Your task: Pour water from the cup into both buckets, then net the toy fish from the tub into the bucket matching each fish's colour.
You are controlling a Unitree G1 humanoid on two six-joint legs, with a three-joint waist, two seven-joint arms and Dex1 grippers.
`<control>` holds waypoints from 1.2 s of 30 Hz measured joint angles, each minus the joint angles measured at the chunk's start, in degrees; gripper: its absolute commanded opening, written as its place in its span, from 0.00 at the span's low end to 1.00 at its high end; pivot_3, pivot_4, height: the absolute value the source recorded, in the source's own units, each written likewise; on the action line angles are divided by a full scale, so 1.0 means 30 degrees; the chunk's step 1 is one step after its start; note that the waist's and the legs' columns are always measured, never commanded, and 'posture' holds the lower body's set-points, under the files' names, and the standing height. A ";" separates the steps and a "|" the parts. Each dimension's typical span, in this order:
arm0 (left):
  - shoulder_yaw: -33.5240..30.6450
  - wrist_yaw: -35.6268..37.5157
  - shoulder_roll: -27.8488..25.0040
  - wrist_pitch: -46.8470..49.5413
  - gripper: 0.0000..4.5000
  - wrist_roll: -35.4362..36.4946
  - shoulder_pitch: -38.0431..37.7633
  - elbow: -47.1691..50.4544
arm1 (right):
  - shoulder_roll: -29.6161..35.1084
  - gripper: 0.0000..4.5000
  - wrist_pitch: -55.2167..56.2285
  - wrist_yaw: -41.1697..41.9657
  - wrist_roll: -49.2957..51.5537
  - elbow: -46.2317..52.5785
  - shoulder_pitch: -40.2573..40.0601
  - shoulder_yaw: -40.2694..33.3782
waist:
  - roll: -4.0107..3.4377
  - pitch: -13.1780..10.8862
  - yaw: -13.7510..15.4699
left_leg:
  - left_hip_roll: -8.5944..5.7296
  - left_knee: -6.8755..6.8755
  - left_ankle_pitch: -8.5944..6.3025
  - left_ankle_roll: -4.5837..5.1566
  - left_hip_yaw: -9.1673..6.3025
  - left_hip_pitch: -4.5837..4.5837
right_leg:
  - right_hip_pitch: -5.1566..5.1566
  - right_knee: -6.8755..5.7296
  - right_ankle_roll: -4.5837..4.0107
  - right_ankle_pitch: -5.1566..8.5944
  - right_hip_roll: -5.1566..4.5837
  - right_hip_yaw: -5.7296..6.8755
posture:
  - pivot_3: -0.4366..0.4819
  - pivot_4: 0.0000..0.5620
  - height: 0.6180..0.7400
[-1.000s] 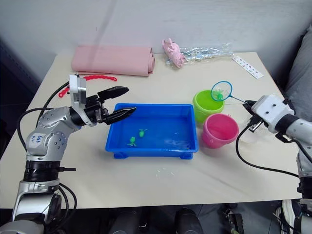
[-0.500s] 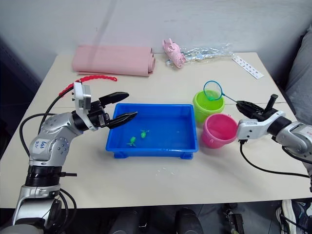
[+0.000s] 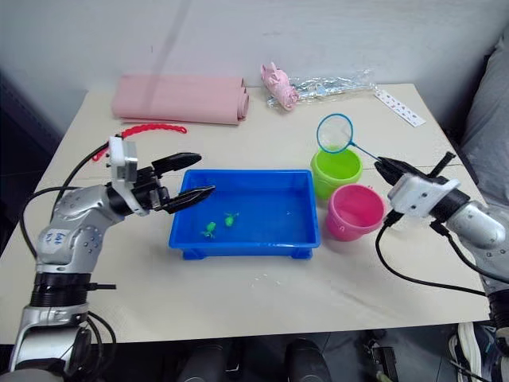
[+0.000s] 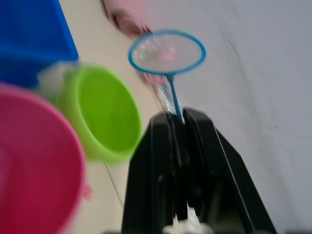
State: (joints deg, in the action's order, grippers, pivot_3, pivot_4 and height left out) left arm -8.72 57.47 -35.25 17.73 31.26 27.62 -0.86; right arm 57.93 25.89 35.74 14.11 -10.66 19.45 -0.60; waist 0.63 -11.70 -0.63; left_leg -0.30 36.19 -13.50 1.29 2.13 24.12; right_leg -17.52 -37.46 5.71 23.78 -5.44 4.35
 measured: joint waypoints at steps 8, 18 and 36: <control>-0.1290 0.1387 -0.2376 -0.0014 0.99 -0.0073 -0.1821 -0.0626 | 0.0452 0.00 -0.9547 0.4945 0.4750 0.5112 -0.0205 0.0577 | 0.0000 0.0001 0.0300 | -0.0012 0.0032 -0.0010 0.0016 -0.0016 0.0003 | 0.0014 0.0021 -0.0002 -0.0001 -0.0045 -0.0001 | 0.48 0.27 1.00; -0.1330 0.1590 -0.3321 0.0728 0.99 -0.0074 -0.3493 0.0715 | -0.2945 0.00 -0.9919 0.6596 -0.1316 0.2757 0.2749 0.5155 | 0.0008 0.0004 0.0126 | -0.0012 0.0021 -0.0002 0.0000 -0.0007 -0.0007 | -0.0017 0.0028 -0.0002 0.0000 -0.0038 -0.0006 | 0.48 0.27 1.00; -0.1401 0.1325 -0.3545 0.0992 0.99 -0.0063 -0.4023 0.1504 | -0.8157 0.00 -1.1352 0.8012 -0.2447 0.0082 0.4594 0.5551 | 0.0010 0.0005 -0.0399 | -0.0006 -0.0028 0.0005 -0.0015 -0.0008 -0.0016 | -0.0037 -0.0017 -0.0003 0.0001 -0.0021 -0.0009 | 0.48 0.27 1.00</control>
State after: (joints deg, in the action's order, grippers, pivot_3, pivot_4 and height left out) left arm -12.92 61.45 -45.88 20.70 31.07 15.55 3.66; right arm 33.46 -8.17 59.77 6.77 -10.41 33.23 16.05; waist 0.66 -11.69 -1.83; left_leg -0.31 36.10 -13.49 1.24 2.11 24.07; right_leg -17.63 -37.51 5.70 23.78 -5.51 4.33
